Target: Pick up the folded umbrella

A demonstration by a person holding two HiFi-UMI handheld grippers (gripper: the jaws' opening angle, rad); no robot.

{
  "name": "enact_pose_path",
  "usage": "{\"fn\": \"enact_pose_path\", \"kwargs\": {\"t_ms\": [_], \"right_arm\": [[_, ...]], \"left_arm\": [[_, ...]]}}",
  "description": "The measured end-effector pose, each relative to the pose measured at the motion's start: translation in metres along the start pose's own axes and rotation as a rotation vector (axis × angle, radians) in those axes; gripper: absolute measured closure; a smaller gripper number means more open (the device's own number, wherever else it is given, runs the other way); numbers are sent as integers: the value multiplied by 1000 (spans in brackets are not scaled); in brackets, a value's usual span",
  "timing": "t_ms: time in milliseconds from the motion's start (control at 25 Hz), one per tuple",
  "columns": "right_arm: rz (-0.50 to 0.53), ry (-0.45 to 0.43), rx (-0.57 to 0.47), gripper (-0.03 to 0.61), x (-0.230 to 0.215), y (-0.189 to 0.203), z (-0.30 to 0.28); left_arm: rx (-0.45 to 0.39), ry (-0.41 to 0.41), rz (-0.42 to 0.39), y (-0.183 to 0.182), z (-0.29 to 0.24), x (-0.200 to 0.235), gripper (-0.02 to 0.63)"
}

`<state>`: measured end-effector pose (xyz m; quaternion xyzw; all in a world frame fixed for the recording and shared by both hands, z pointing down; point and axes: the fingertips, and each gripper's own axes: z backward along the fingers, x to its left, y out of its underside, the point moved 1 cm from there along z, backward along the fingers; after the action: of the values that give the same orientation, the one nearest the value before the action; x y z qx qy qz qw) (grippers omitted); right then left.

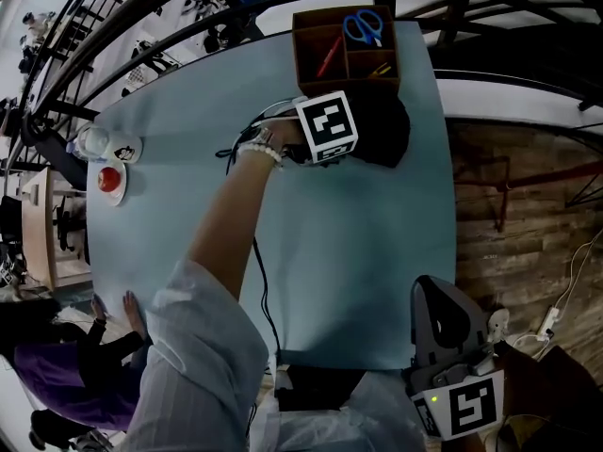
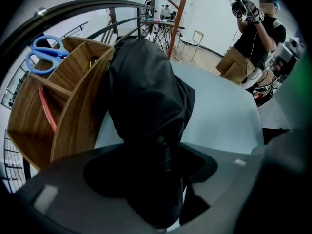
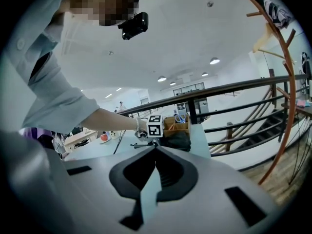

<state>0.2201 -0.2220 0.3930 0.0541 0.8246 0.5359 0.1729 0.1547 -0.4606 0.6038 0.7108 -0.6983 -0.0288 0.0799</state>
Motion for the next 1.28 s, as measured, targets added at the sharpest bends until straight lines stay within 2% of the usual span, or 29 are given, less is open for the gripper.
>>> {"fn": "enact_pose_path", "kwargs": {"t_ms": [520, 680, 760, 840, 920, 1000, 1080, 1280], "right_arm": [[-11, 30, -7, 578, 17, -1, 2], [-10, 38, -7, 578, 28, 0, 5], [-15, 48, 14, 578, 33, 3, 9], [-1, 56, -10, 578, 37, -1, 11], [9, 64, -31, 578, 42, -5, 14], [2, 71, -7, 578, 48, -2, 18], [4, 72, 2, 578, 56, -2, 21], [47, 77, -76, 578, 72, -21, 29]], "left_arm": [[-58, -64, -64, -2, 3, -5, 334], [-75, -55, -112, -3, -1, -19, 334], [-88, -82, -125, -2, -3, -22, 334], [-90, -105, -139, 1, -2, -25, 334], [-80, -111, -166, 5, 0, -32, 334], [-80, -117, -185, 9, 3, -40, 334], [-100, -124, -177, 11, 7, -48, 334], [-193, -136, -104, 16, 34, -67, 334]]}}
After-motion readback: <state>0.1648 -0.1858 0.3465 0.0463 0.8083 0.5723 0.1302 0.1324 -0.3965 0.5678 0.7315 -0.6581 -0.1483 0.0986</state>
